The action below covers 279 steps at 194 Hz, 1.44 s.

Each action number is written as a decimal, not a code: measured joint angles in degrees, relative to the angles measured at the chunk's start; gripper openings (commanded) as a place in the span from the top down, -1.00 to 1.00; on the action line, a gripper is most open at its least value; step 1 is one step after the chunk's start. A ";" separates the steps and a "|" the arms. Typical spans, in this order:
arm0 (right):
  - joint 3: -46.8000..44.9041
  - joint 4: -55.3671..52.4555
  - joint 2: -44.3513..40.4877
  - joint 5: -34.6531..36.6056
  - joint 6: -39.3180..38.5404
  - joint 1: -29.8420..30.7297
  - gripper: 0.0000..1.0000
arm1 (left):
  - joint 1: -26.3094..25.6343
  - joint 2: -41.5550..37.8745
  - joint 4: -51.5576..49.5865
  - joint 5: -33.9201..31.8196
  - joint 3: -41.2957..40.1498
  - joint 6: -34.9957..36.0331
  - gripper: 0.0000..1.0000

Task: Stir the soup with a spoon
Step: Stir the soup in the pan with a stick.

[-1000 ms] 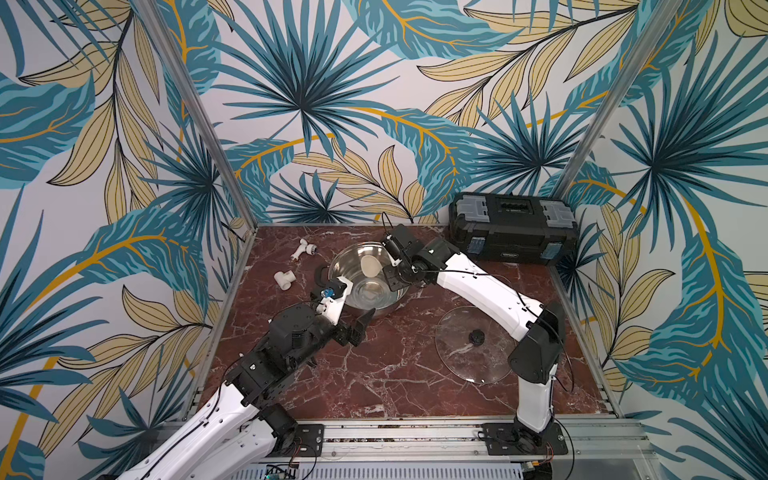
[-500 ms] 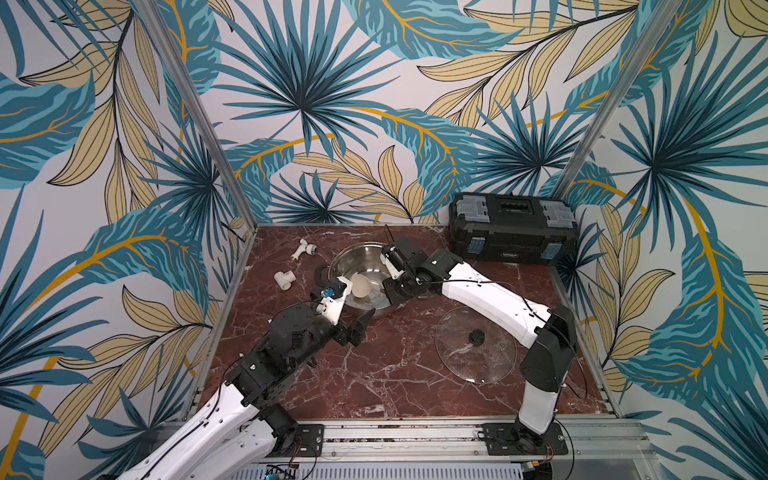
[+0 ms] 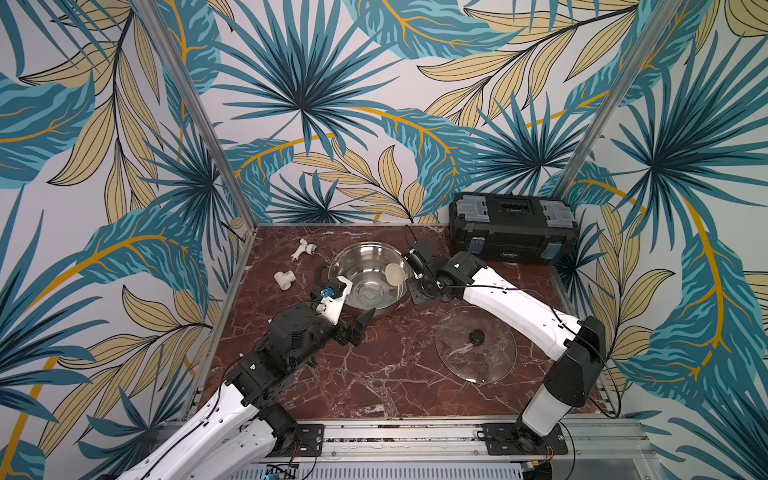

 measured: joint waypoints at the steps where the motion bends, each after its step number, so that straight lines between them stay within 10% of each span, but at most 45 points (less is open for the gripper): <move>1: 0.13 0.00 0.13 0.07 -0.02 -0.07 1.00 | 0.00 0.00 0.00 0.00 0.00 -0.02 -1.00; 96: 15.06 0.61 11.37 -7.21 0.00 -0.66 1.00 | 0.00 -0.02 0.02 0.00 0.00 -0.63 -1.00; 183: 8.02 2.97 7.72 -17.75 0.46 0.44 1.00 | 0.00 -0.20 0.02 0.20 -0.02 -0.87 -1.00; 279: 1.73 -1.51 -0.98 -4.96 -0.22 0.46 1.00 | 0.00 -0.24 0.04 0.22 -0.33 -0.92 -1.00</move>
